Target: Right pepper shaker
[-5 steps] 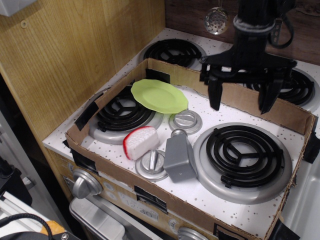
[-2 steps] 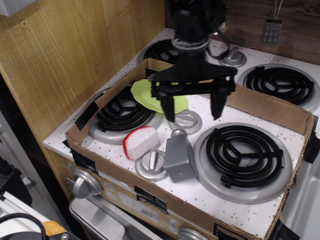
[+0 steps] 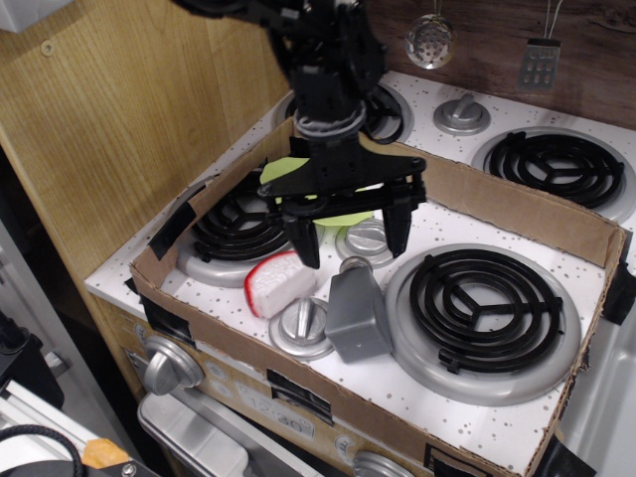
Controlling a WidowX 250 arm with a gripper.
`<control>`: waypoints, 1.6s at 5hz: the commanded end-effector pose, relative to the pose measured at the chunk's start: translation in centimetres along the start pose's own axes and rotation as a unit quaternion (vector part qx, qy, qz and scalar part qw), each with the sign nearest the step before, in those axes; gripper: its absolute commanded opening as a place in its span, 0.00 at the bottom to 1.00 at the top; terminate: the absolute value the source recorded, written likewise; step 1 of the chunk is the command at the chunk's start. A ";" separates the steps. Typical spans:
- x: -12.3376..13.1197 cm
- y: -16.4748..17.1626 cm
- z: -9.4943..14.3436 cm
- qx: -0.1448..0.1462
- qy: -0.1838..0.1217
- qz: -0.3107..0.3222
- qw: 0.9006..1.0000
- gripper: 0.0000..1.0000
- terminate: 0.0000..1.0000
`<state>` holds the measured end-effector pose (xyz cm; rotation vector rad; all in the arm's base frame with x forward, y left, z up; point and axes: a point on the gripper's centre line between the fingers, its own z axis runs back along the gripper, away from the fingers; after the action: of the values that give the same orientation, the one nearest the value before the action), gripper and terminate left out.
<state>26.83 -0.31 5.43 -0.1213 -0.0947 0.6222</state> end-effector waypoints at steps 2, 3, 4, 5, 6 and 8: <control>0.2 0.1 -1.4 -0.037 0.000 0.017 0.999 1.00 0.00; -0.1 0.2 -2.1 -0.042 0.000 0.021 0.999 1.00 0.00; -0.3 0.1 -2.7 -0.046 0.002 0.023 0.999 1.00 0.00; -0.4 0.0 -3.4 -0.052 0.006 0.023 0.998 1.00 0.00; -0.5 -0.1 -3.7 -0.050 0.012 0.029 0.998 1.00 0.00; -0.6 -0.2 -3.7 -0.047 0.016 0.034 0.998 0.00 0.00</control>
<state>26.42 -1.08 1.19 -0.2129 -0.0625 0.6876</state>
